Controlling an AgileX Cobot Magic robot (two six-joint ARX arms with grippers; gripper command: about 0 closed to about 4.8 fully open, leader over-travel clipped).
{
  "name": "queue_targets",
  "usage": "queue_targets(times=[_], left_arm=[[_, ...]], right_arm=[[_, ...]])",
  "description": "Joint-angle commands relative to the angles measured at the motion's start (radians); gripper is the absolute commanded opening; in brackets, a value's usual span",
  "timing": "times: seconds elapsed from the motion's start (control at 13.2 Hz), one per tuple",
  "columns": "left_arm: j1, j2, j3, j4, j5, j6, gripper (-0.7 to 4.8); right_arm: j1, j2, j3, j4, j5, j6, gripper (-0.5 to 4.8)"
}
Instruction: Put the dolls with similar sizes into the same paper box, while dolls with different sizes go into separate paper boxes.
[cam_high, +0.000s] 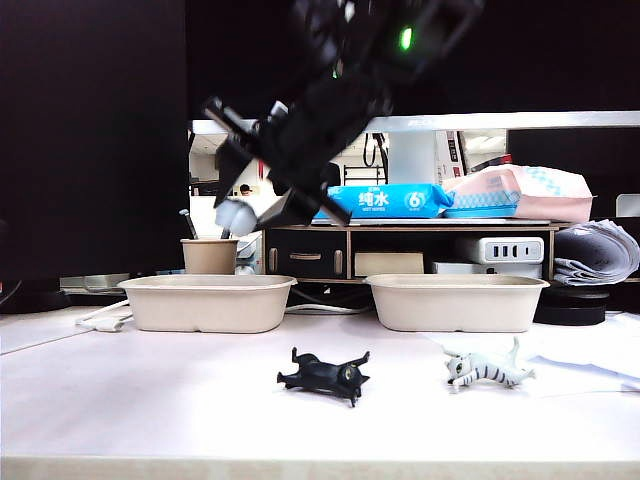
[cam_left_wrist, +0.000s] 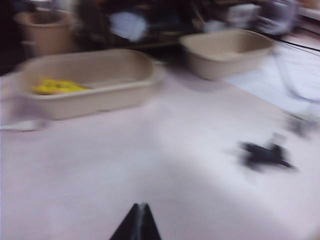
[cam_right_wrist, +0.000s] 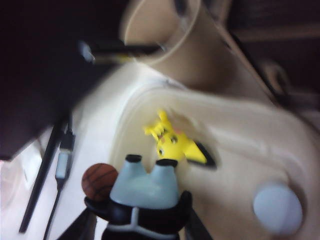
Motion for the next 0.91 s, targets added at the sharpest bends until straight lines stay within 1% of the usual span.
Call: queue_targets(times=[0.08, 0.15, 0.23, 0.3, 0.45, 0.53, 0.6, 0.68, 0.76, 0.83, 0.91], left_arm=[[0.090, -0.011, 0.001, 0.013, 0.004, 0.003, -0.05], [0.105, -0.011, 0.001, 0.013, 0.004, 0.003, -0.05], [0.106, -0.011, 0.001, 0.013, 0.005, 0.003, -0.05], [0.106, -0.011, 0.001, 0.013, 0.005, 0.003, -0.05], [0.105, -0.007, 0.001, 0.014, 0.004, 0.003, -0.05], [0.092, 0.014, 0.001, 0.013, 0.000, 0.003, -0.05], [0.057, 0.042, 0.001, 0.013, -0.005, 0.003, -0.05], [0.009, 0.066, 0.001, 0.013, -0.007, 0.003, -0.05], [-0.056, 0.092, 0.001, 0.013, -0.007, 0.003, -0.05], [-0.122, 0.117, 0.001, 0.013, -0.007, 0.003, -0.05], [-0.164, 0.133, 0.001, 0.013, -0.007, 0.003, -0.05]], right_arm=[[-0.008, 0.074, 0.000, 0.092, 0.000, 0.003, 1.12], [-0.008, 0.095, 0.000, 0.093, -0.001, 0.004, 1.77], [-0.008, 0.103, 0.000, 0.094, 0.000, 0.004, 2.72], [-0.007, 0.103, 0.000, 0.100, -0.003, 0.004, 2.74], [-0.018, 0.076, 0.000, 0.163, -0.114, 0.008, 2.74], [-0.020, 0.043, 0.000, 0.154, -0.132, 0.006, 2.74], [-0.025, 0.006, 0.000, 0.120, -0.132, -0.001, 2.74], [-0.032, -0.042, 0.000, 0.065, -0.150, -0.029, 2.74], [-0.043, -0.097, 0.000, -0.016, -0.207, -0.050, 2.74], [-0.044, -0.150, 0.000, -0.137, -0.291, -0.130, 2.74], [-0.043, -0.187, 0.000, -0.247, -0.306, -0.208, 2.74]])
